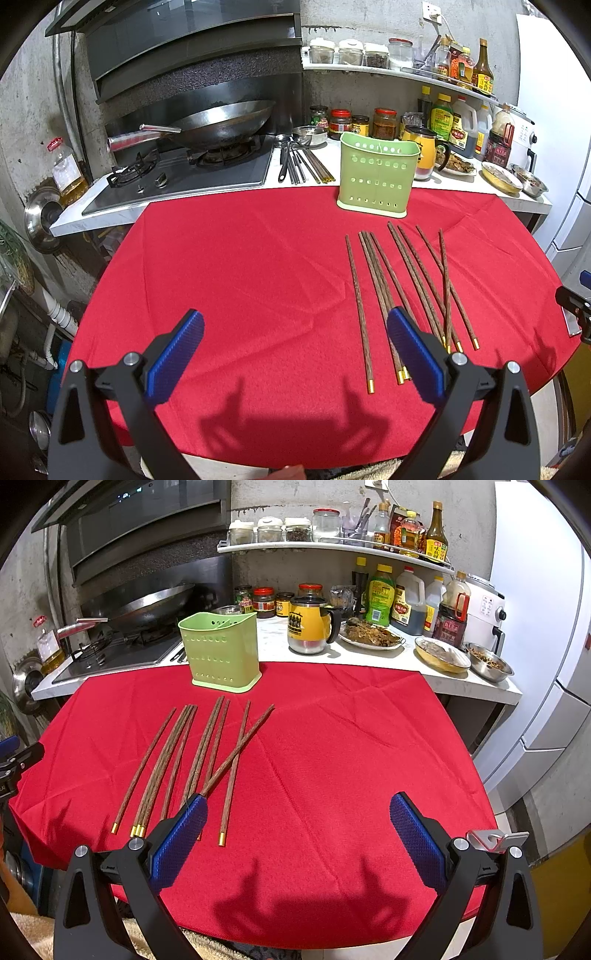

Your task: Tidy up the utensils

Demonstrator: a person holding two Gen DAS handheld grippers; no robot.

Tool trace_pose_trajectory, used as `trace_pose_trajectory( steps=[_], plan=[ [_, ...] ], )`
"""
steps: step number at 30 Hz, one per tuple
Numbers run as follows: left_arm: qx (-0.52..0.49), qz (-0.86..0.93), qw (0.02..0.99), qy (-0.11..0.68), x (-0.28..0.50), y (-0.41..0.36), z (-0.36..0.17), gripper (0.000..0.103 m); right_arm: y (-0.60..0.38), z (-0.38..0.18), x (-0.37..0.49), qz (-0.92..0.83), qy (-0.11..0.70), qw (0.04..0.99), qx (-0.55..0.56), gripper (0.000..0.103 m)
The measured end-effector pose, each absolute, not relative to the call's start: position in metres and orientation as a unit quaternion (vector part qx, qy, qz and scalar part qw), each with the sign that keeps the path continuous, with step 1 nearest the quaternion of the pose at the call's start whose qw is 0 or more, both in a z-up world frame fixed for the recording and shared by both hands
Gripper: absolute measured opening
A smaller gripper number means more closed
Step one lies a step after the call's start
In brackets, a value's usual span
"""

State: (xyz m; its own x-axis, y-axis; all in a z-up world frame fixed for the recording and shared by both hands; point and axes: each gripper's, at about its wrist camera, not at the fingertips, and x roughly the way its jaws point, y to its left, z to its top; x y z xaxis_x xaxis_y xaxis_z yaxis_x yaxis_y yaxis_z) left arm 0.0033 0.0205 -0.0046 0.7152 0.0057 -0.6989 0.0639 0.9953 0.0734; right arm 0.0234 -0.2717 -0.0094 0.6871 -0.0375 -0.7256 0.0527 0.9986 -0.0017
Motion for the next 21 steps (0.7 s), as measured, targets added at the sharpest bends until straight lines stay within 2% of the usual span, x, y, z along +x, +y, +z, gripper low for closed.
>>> trace_pose_trajectory(
  steps=[10, 21],
  plan=[
    [0.042, -0.010, 0.921, 0.388, 0.010, 0.019, -0.011, 0.097, -0.271, -0.008, 0.023, -0.015, 0.393, 0.919, 0.014, 0.097],
    [0.051, -0.027, 0.901, 0.430, 0.041, 0.014, -0.066, 0.097, -0.260, -0.058, 0.054, 0.022, 0.418, 0.907, 0.042, 0.097]
  ],
)
